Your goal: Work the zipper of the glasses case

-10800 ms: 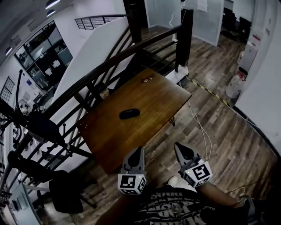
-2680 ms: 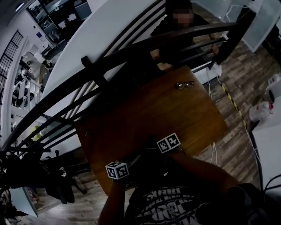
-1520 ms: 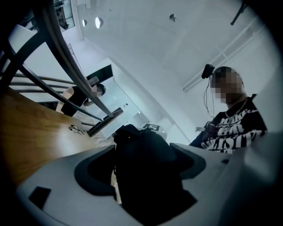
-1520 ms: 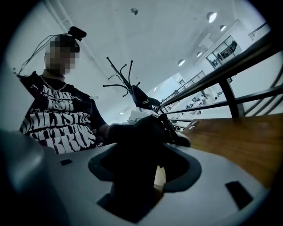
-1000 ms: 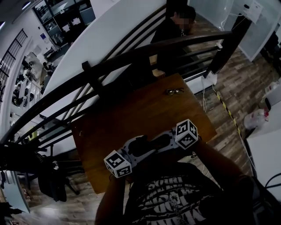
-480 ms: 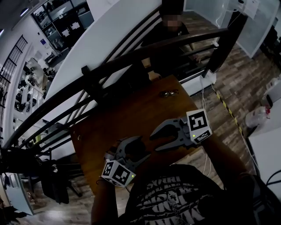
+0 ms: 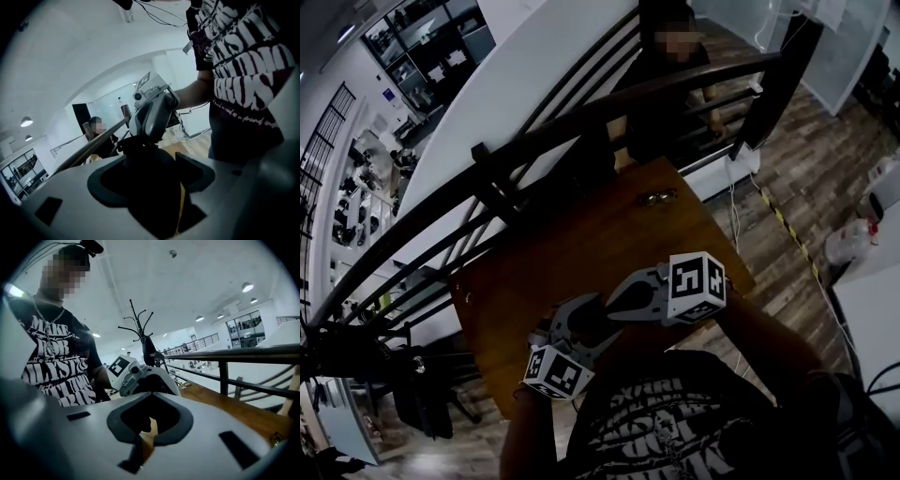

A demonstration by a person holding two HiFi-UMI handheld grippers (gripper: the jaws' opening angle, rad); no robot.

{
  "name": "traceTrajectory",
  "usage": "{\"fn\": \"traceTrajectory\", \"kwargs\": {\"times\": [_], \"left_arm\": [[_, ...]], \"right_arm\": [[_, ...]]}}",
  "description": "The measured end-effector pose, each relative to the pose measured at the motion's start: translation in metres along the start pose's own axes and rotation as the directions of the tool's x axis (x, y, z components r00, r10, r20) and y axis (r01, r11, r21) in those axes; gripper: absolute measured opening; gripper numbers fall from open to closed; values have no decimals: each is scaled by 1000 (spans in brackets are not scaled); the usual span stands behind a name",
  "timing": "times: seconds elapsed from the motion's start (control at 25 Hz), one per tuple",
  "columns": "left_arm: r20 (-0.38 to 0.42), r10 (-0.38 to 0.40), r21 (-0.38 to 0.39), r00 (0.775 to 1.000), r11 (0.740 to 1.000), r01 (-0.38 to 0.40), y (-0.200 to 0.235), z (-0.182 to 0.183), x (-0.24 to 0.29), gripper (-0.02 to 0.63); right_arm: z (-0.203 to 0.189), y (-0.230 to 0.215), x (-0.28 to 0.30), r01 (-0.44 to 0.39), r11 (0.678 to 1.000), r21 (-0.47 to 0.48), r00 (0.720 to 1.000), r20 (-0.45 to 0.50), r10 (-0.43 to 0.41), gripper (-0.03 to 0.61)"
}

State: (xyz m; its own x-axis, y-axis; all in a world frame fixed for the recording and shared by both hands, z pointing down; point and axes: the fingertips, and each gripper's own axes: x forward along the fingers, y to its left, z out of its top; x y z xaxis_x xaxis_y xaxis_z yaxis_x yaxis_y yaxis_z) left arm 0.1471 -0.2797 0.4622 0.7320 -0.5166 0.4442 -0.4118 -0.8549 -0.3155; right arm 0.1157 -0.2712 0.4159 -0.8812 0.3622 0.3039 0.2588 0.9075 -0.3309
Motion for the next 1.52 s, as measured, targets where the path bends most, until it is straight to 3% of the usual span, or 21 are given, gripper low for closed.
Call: {"fn": "traceTrajectory", "kwargs": {"times": [0.16, 0.32, 0.56, 0.76, 0.96, 1.16, 1.28, 1.52], "left_arm": [[-20, 6, 2, 1000, 1000, -6, -2, -4, 2, 315], [14, 5, -14, 1000, 1000, -5, 1, 1, 0, 314], [14, -11, 13, 1000, 1000, 10, -2, 0, -3, 316], [10, 0, -2, 1000, 1000, 0, 0, -7, -6, 314], [4, 21, -1, 1000, 1000, -21, 5, -12, -7, 313], [-22, 47, 6, 999, 999, -47, 10, -23, -11, 311], [30, 30, -31, 999, 999, -30, 9, -20, -16, 311], [225, 14, -67, 974, 998, 1, 6, 6, -37, 307]], "right_arm": [[-12, 1, 1, 40, 999, 8, 997, -59, -39, 2], [-14, -3, -5, 81, 997, -3, 993, -85, -81, 3], [-15, 4, 7, 89, 996, 12, 990, -115, -87, 98], [-15, 4, 16, 115, 993, 4, 983, -148, -113, 92], [-18, 0, 17, 139, 988, 73, 976, -180, -124, 101], [-23, -13, 30, 237, 966, 104, 950, -233, -208, 83], [-20, -12, 28, 230, 962, 148, 957, -213, -196, 26], [-16, -1, 23, 175, 954, 244, 969, -217, -122, 20]]}}
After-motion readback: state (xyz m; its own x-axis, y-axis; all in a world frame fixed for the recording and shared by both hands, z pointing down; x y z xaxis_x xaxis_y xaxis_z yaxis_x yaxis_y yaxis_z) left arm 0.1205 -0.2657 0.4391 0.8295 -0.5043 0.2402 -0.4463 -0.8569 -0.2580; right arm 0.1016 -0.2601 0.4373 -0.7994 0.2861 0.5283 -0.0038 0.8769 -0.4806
